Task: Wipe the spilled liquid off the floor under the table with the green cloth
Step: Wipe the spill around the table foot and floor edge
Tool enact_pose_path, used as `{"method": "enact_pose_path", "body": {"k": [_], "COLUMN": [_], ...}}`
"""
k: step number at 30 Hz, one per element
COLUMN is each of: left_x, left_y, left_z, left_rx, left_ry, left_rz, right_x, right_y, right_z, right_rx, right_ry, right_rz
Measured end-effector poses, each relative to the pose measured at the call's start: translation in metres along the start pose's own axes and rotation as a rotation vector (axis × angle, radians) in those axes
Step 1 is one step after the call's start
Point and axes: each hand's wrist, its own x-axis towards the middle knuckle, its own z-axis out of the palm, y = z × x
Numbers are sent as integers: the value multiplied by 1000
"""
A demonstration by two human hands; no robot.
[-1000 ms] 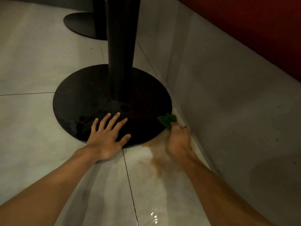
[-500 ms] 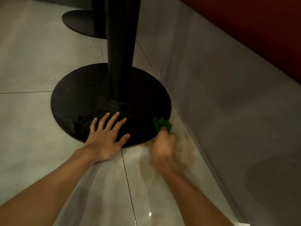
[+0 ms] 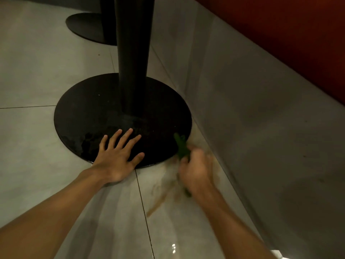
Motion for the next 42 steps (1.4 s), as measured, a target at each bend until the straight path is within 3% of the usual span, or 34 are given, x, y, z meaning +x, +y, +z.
{"method": "enact_pose_path", "body": {"k": [3,7,10,18,22,26,30,33,38,42], "left_x": [-1,0,0,1,1,1,1,2,2,1], "left_y": [0,-2,-3,-1,-1,-1,0,-1,-1,-1], "left_z": [-1,0,-1,-1,0,-1,-1,-1,0,-1], "left_rx": [3,-2,-6,6,-5,-1,2,0,13,3], "left_ry": [0,0,-4,-20,-10,-19,-21,-14,-24,-23], "left_rz": [-1,2,9,5,9,10,2,7,3,0], "right_x": [53,90,81,24,-32,-78,-94,-80,2,43], "right_y": [13,32,52,101,106,101,102,88,75,84], "right_z": [-9,-1,14,7,7,25,28,4,-9,9], "right_rx": [-251,-310,-386,-163,-5,93,168,297,106,-93], "right_ry": [169,-15,36,125,219,160,115,-9,321,197], "right_rz": [-135,-187,-235,-197,-268,-192,-253,-215,-279,-317]}}
